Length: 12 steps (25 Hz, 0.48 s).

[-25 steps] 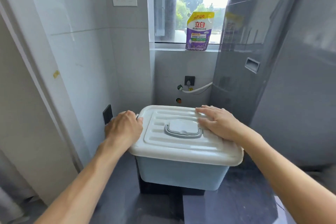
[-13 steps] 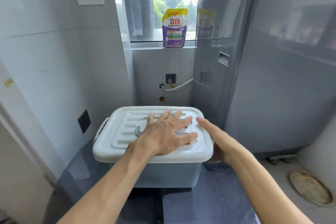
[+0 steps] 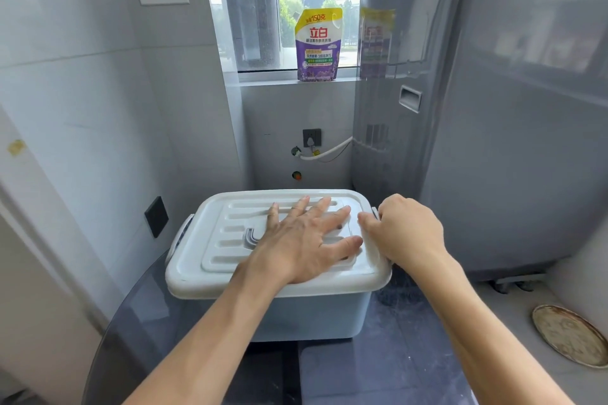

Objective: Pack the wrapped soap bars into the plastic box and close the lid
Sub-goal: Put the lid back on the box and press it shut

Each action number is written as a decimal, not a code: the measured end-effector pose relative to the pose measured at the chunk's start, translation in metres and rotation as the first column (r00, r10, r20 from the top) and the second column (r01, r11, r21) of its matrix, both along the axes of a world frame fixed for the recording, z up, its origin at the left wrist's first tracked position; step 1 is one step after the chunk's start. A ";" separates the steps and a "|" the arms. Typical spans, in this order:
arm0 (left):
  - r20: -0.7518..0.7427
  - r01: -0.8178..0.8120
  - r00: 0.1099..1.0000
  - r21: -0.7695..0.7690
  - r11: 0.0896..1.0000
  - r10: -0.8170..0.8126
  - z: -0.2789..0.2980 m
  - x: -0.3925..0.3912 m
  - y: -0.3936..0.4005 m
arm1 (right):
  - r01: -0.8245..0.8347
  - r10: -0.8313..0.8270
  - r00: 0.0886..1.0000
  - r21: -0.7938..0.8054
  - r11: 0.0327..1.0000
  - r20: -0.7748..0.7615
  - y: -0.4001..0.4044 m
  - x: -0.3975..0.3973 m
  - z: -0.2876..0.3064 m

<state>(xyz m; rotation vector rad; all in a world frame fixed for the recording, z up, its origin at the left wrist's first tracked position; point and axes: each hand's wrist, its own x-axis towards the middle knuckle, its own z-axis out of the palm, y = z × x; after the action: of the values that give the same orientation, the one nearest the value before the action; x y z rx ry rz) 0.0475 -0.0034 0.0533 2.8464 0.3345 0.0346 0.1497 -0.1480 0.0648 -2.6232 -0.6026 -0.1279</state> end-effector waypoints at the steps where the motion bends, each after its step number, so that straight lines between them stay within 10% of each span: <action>1: 0.001 -0.006 1.000 -0.002 1.000 0.006 -0.001 0.000 0.001 | -0.003 0.003 1.000 0.004 1.000 0.027 0.001 -0.001 -0.001; 7: 0.229 -0.039 0.972 -0.036 0.999 0.047 0.017 -0.016 -0.007 | 0.031 -0.016 0.997 0.208 0.978 -0.072 -0.007 -0.021 -0.005; 12: 0.391 -0.160 0.916 0.164 0.974 0.085 -0.017 -0.118 0.024 | -0.382 0.263 0.780 0.099 0.919 0.567 -0.023 -0.075 -0.032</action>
<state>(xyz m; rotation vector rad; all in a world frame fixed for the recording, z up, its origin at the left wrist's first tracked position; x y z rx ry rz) -0.0704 0.0202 0.0363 2.9106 0.4430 0.6744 0.0744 -0.1714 0.0329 -2.2181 -1.1570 -0.8074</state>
